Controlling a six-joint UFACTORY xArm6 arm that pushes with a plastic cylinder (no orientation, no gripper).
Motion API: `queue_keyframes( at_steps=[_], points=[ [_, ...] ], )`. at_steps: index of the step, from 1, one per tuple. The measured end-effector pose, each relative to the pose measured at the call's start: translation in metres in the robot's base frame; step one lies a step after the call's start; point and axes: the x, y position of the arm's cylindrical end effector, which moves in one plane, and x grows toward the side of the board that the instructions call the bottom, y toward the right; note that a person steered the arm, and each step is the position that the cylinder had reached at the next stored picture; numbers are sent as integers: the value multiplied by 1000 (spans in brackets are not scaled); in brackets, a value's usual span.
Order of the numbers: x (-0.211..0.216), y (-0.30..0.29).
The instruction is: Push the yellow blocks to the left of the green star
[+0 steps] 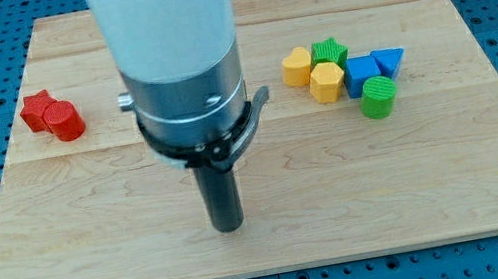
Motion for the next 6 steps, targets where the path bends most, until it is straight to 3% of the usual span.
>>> queue_keyframes(
  at_steps=[2, 3, 5, 6],
  points=[
    [4, 24],
    [-25, 76],
    [-73, 126],
    [-131, 157]
  ],
)
